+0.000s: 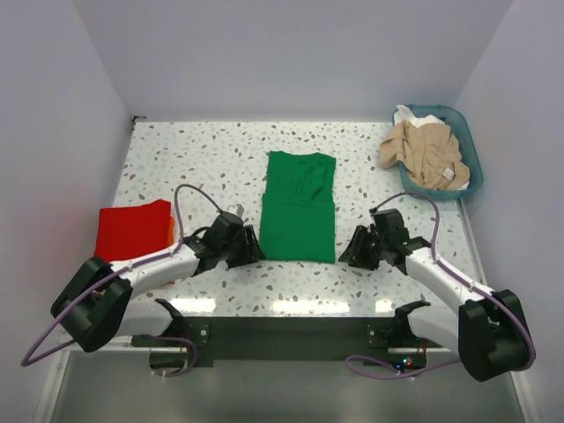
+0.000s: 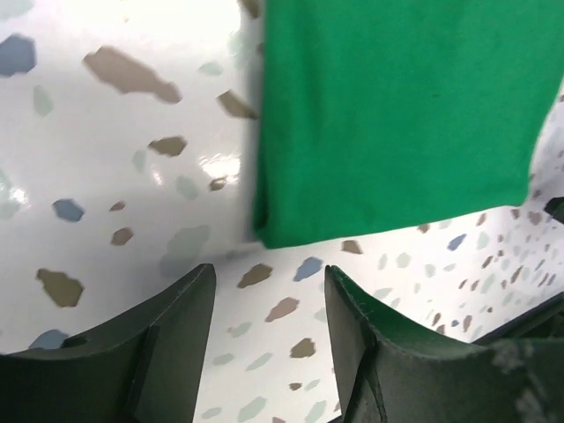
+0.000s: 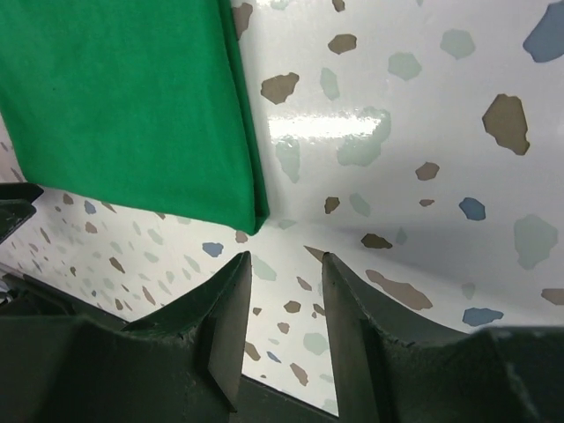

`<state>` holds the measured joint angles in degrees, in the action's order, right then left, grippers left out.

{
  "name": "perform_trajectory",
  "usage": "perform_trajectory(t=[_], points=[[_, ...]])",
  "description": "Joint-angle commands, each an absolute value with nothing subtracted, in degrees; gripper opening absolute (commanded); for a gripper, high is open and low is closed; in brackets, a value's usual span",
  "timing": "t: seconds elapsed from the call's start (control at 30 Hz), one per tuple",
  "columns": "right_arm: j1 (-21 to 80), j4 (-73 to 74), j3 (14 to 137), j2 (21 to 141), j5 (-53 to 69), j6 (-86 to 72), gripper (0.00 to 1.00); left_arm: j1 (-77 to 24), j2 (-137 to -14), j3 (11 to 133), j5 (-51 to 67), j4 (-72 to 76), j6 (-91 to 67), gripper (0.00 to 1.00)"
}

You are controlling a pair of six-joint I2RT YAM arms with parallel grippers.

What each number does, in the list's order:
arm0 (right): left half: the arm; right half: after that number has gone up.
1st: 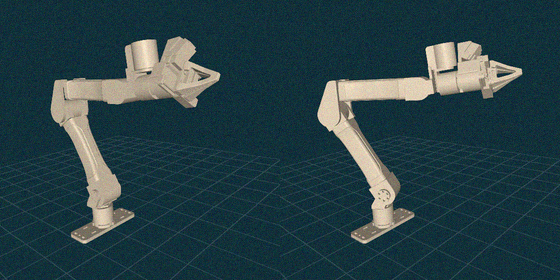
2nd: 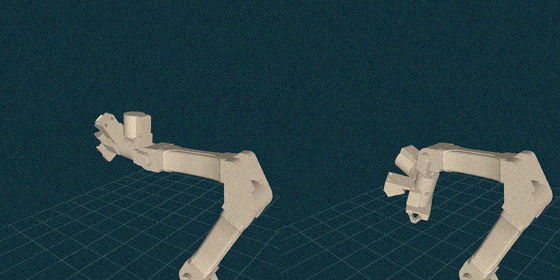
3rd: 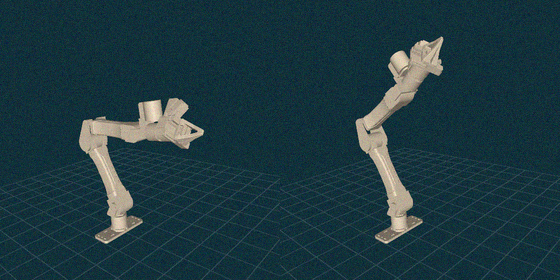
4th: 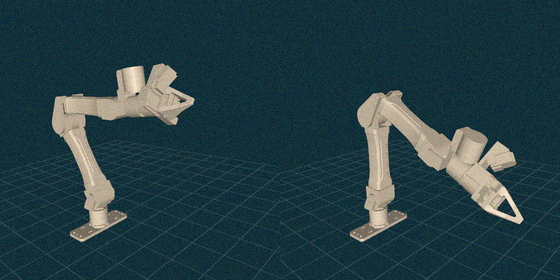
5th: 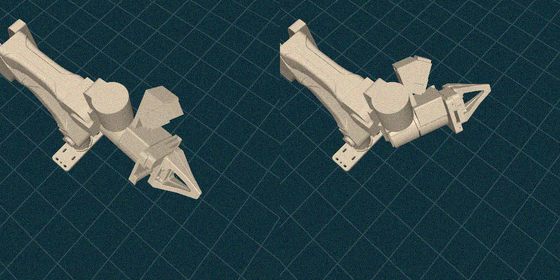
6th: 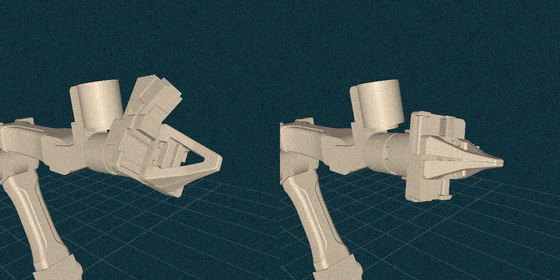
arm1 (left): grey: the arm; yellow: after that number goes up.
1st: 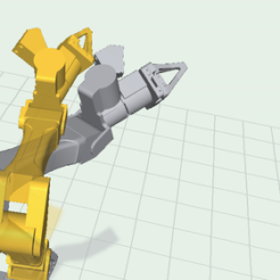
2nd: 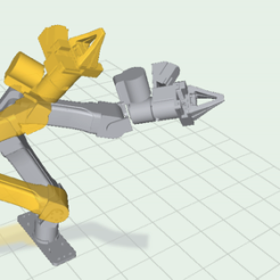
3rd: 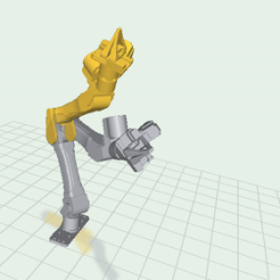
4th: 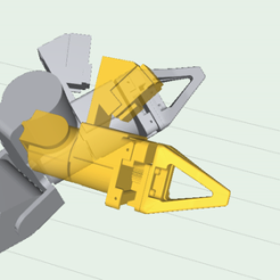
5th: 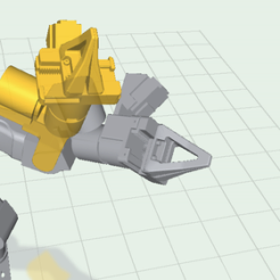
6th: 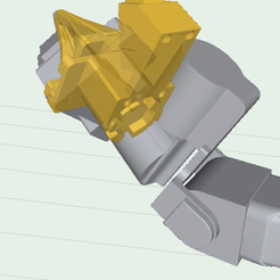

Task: Fold and stack the t-shirts
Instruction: Fold the tshirt

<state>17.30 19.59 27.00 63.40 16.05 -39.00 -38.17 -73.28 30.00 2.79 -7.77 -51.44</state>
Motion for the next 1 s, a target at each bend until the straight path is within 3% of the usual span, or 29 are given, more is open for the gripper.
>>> perform_trajectory(t=[0.0,0.47,0.83,0.97], points=[[17.8,17.5,26.7,64.0,17.0,-40.3,0.42,-37.0,-72.2,27.6,3.9,-7.8,-50.5,0.59],[20.2,9.2,24.7,70.5,17.6,-44.6,0.42,-35.7,-77.2,26.1,6.2,-0.9,-50.5,0.52],[21.6,4.6,23.6,73.4,16.0,-46.9,0.41,-35.7,-80.4,25.1,6.6,3.6,-50.4,0.32],[21.9,2.7,23.0,74.9,16.3,-47.7,0.36,-35.7,-81.6,24.9,7.1,4.5,-50.4,0.25]])
